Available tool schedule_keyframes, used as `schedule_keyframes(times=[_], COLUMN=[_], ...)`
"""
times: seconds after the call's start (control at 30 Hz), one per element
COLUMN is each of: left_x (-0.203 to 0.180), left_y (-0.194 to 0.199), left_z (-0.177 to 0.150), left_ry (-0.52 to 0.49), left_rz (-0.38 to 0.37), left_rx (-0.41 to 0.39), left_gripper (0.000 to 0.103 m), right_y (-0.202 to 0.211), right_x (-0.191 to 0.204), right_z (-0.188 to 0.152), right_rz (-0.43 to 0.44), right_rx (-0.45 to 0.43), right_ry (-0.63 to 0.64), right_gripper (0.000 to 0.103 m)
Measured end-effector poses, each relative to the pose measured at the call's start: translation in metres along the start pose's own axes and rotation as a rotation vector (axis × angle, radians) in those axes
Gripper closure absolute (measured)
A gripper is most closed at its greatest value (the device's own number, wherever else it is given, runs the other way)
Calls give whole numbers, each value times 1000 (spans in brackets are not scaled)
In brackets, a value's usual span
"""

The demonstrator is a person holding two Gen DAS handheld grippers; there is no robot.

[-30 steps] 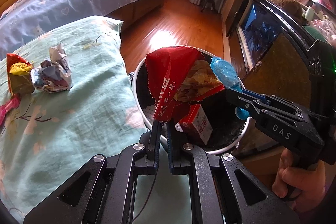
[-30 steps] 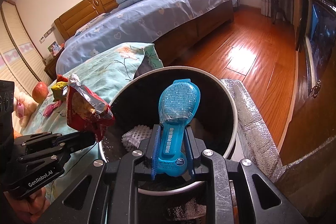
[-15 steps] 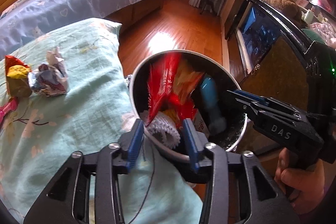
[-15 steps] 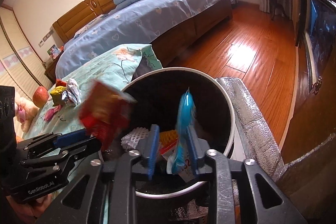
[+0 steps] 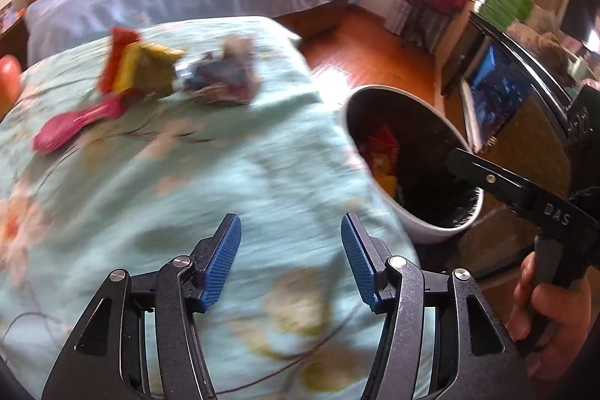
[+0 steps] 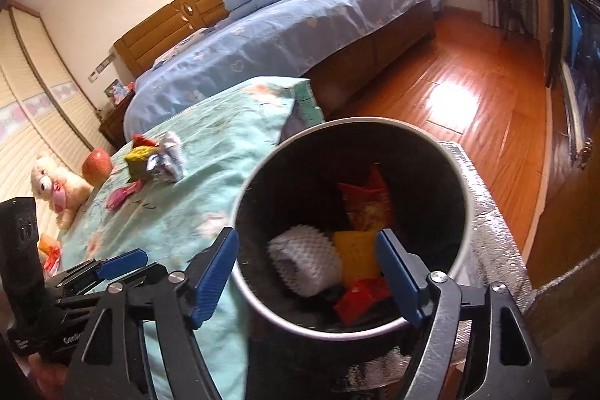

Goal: Collect trash
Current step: 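Move both open grippers back to the items on the bed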

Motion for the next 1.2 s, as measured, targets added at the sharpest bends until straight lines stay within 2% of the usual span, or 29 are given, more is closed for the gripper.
schedule_keyframes(times=[0.17, 0.63, 0.9, 1.2], left_x=[32, 96, 128, 157], left_y=[13, 38, 42, 36], left_z=[-14, -43, -42, -30], left_ry=[51, 124, 158, 147], left_rz=[35, 116, 158, 194], left_rx=[-10, -30, -32, -21], left_gripper=[46, 42, 40, 35], right_y=[-4, -27, -44, -60], right_x=[24, 92, 117, 126], right_z=[-8, -27, -29, -22], right_rz=[26, 75, 88, 86], right_rx=[7, 51, 72, 78], right_ry=[28, 136, 180, 189], right_gripper=[18, 18, 18, 18])
Point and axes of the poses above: each gripper's, at about its wrist camera, not at the fingertips, and y roughly against the way its jaws point, x to its left, z to its top, the point moved 8 cm from there along -y, roughly the way its jaws point, and after that the axes turned 9 degrees about -y, right-handed, at the moved point
